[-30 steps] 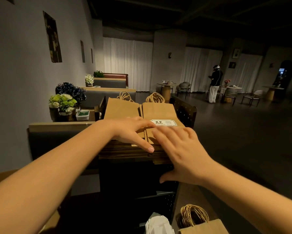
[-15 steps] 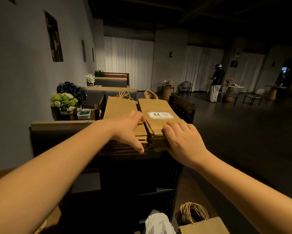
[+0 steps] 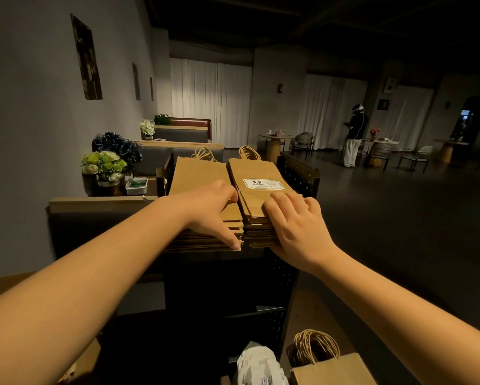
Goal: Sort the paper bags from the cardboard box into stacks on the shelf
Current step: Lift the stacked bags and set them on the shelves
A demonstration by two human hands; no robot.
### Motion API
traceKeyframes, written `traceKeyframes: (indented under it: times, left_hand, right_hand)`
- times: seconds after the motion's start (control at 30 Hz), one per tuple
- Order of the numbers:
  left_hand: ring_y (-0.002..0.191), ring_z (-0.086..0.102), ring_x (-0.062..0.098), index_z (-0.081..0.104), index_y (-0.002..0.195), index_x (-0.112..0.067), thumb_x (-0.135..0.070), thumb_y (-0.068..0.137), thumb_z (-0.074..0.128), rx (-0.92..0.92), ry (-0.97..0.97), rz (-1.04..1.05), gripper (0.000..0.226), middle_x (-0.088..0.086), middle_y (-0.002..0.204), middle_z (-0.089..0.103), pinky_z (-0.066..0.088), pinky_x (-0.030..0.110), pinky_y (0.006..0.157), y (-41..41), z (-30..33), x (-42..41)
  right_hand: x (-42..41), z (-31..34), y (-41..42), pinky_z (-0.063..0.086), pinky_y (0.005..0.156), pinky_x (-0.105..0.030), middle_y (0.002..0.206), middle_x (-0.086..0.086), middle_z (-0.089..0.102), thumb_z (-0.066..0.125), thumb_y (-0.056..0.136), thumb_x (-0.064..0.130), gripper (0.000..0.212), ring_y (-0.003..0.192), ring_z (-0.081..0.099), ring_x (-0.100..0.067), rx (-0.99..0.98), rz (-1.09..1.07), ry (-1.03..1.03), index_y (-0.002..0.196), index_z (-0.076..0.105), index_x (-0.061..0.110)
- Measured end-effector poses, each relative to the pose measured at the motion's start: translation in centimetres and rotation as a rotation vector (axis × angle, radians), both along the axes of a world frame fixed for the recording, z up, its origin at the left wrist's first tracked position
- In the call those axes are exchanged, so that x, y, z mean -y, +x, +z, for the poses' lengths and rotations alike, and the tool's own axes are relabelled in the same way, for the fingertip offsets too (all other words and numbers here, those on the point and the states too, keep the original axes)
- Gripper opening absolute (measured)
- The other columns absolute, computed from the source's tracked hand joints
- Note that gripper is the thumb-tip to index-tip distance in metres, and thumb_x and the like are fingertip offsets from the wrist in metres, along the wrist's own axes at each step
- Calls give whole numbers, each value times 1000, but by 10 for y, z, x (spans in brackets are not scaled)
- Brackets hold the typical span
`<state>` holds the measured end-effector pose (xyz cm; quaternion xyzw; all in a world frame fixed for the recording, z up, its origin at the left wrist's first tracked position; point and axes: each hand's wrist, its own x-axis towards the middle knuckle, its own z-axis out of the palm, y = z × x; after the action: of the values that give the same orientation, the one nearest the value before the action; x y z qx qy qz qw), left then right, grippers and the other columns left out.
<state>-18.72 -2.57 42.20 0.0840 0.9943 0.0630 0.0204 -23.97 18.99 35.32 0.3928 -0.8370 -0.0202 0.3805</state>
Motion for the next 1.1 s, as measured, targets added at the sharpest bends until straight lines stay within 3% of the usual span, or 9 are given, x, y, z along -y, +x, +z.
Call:
traceKeyframes:
  times: [0.27, 0.37, 0.43, 0.53, 0.63, 0.7, 0.8, 0.93, 1.1]
  left_hand:
    - [143, 25, 20, 21, 152, -22, -77, 68, 62, -197, -260, 64, 108, -1, 156, 27, 22, 52, 117, 23, -7, -5]
    - [148, 11, 20, 12, 154, -22, -76, 67, 64, -241, -213, 66, 115, -2, 161, 16, 9, 51, 121, 39, -6, -9]
    - [148, 12, 18, 14, 153, -23, -74, 68, 65, -286, -130, 33, 112, -3, 160, 18, 10, 48, 121, 51, -6, -14]
    - [132, 33, 12, 36, 141, -27, -66, 71, 68, -427, 1, -23, 87, -8, 142, 39, 30, 35, 111, 67, -15, -21]
    - [96, 44, 7, 52, 105, -29, -55, 77, 70, -640, 83, -89, 42, -14, 102, 50, 38, 23, 80, 79, -32, -22]
    - [77, 45, 4, 53, 87, -29, -46, 82, 68, -604, 156, -120, 23, -16, 83, 50, 39, 21, 65, 87, -48, -22]
    - [69, 50, 3, 52, 76, -31, -39, 85, 65, -492, 225, -119, 17, -14, 74, 51, 37, 15, 58, 96, -84, -25]
    - [67, 50, 5, 46, 70, -30, -32, 84, 66, -325, 382, -13, 25, -11, 71, 51, 37, 15, 58, 98, -151, -37]
    - [66, 54, 7, 48, 79, -30, -22, 86, 65, -74, 712, 239, 20, -10, 78, 56, 49, 27, 64, 96, -240, -52]
  right_hand:
    - [2, -5, 9, 21, 107, -68, 156, -11, 25, 57, 68, 79, 107, 143, 21, -36, 16, 37, 19, 149, 25, 18]
    - [3, -6, 21, 15, 112, -65, 155, -11, 29, 49, 80, 75, 90, 145, 20, -35, 18, 149, -51, 147, 35, 16]
    - [3, -8, 30, 25, 112, -56, 148, -14, 40, 57, 86, 57, 66, 140, 31, -36, -39, 279, -124, 135, 51, 13]
    - [6, -12, 43, 43, 87, -41, 124, -16, 58, 63, 86, 30, 35, 112, 53, -32, -89, 381, -212, 112, 66, 8]
    - [5, -17, 52, 43, 62, -34, 97, -8, 62, 59, 88, 22, 18, 81, 54, -23, 2, 406, -217, 97, 67, 8]
    - [1, -27, 54, 41, 57, -27, 88, -2, 61, 55, 90, 21, 14, 73, 53, -17, 97, 404, -205, 94, 65, 12]
    - [-3, -51, 60, 48, 57, -25, 86, 5, 66, 50, 93, 26, 19, 74, 61, -13, 290, 370, -183, 99, 65, 16]
    - [-3, -99, 70, 56, 62, -34, 89, 7, 70, 47, 91, 31, 27, 77, 67, -13, 583, 299, -199, 104, 68, 20]
    - [-14, -174, 75, 55, 77, -30, 90, 13, 66, 59, 93, 23, 16, 81, 63, -4, 999, 69, -278, 106, 69, 22]
